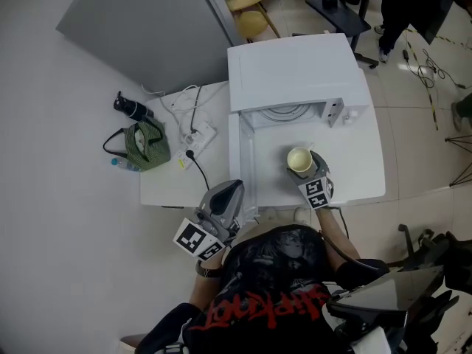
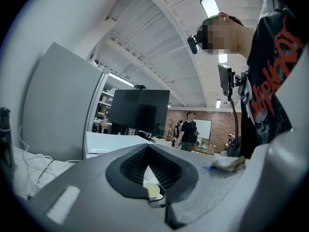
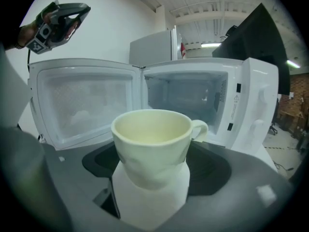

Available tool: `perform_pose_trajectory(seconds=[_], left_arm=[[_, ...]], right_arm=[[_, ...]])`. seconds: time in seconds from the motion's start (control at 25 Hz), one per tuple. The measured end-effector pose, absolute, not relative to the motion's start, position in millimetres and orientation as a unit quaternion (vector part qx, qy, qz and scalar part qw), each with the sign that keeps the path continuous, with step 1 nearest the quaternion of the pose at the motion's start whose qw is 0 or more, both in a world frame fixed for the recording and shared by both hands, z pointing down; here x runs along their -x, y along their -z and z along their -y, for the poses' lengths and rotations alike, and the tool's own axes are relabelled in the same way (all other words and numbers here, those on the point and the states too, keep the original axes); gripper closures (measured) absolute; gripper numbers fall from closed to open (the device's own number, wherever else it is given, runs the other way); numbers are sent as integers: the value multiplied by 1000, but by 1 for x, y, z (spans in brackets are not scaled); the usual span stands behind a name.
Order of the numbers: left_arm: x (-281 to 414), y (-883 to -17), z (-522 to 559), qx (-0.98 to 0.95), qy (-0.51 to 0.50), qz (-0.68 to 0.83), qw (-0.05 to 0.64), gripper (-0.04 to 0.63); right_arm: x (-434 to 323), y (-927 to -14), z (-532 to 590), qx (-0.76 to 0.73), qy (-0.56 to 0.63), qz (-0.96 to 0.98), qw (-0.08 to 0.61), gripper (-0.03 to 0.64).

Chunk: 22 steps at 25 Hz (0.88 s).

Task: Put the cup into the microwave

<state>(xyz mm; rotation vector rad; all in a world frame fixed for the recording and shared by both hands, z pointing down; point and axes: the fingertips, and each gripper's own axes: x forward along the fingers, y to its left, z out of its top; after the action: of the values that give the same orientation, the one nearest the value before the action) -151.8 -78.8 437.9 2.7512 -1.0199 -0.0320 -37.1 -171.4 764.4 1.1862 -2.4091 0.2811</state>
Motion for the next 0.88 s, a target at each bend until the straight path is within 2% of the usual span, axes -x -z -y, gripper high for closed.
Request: perform_pose_trajectory(seconds=[0.28,0.88], left_arm=[[159,-441,82,-926,9,361,108,598],[191,-447,69,-900,0,420,117,598]], right_arm=[[36,-719,223,-439,-87,876,177,196],[49,-743,329,-454,-105,865,184,196]])
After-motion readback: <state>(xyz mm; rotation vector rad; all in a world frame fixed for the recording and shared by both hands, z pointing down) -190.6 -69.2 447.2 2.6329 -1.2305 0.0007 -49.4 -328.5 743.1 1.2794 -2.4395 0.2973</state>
